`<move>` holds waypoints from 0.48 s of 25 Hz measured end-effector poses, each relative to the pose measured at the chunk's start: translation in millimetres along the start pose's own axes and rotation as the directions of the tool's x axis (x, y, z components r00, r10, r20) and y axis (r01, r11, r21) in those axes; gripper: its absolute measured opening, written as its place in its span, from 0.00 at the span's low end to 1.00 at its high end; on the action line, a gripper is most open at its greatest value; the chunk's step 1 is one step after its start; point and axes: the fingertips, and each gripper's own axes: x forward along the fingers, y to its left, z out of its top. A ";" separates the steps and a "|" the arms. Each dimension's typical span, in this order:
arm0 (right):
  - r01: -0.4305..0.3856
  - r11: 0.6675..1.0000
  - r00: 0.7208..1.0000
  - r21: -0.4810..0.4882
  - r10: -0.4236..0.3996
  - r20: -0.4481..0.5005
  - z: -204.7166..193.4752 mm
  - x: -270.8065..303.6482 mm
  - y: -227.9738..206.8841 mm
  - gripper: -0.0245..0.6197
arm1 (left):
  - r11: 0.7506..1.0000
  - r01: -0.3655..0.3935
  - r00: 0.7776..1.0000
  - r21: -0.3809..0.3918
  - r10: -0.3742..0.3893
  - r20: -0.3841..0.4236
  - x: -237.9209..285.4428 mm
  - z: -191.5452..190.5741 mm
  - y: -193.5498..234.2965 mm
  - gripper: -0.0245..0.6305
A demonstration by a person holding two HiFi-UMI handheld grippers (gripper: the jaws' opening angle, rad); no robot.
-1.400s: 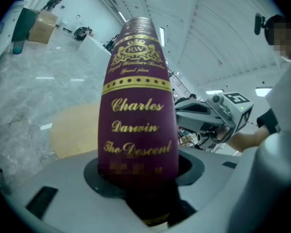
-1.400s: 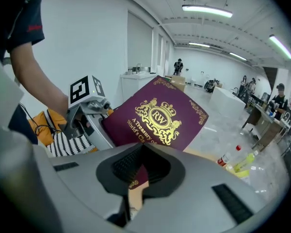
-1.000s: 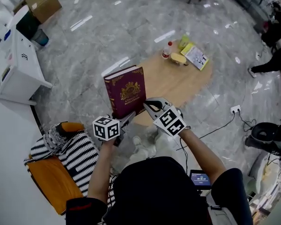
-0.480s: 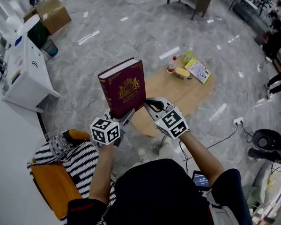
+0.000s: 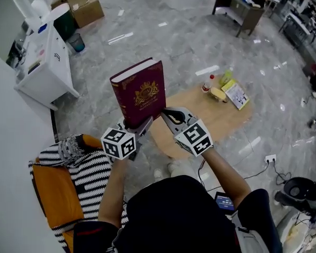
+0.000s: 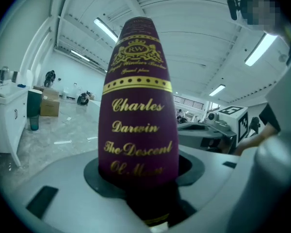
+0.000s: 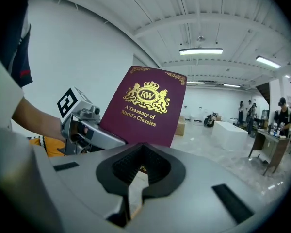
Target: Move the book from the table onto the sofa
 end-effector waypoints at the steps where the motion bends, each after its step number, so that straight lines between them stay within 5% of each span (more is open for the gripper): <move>1: -0.025 1.000 1.000 -0.011 0.025 0.013 5.3 3.6 1.9 0.06 | 1.000 -0.026 1.000 0.001 0.026 0.010 -5.2 3.1 2.1 0.41; 7: -0.189 0.981 0.978 -0.051 0.193 0.079 35.5 51.0 29.5 0.06 | 0.981 -0.191 0.978 -0.026 0.192 0.083 -59.6 17.7 40.0 0.41; 12: -0.342 0.938 0.932 -0.061 0.347 0.105 45.2 50.9 36.9 0.06 | 0.931 -0.362 0.926 -0.057 0.366 0.097 -83.3 17.0 31.7 0.41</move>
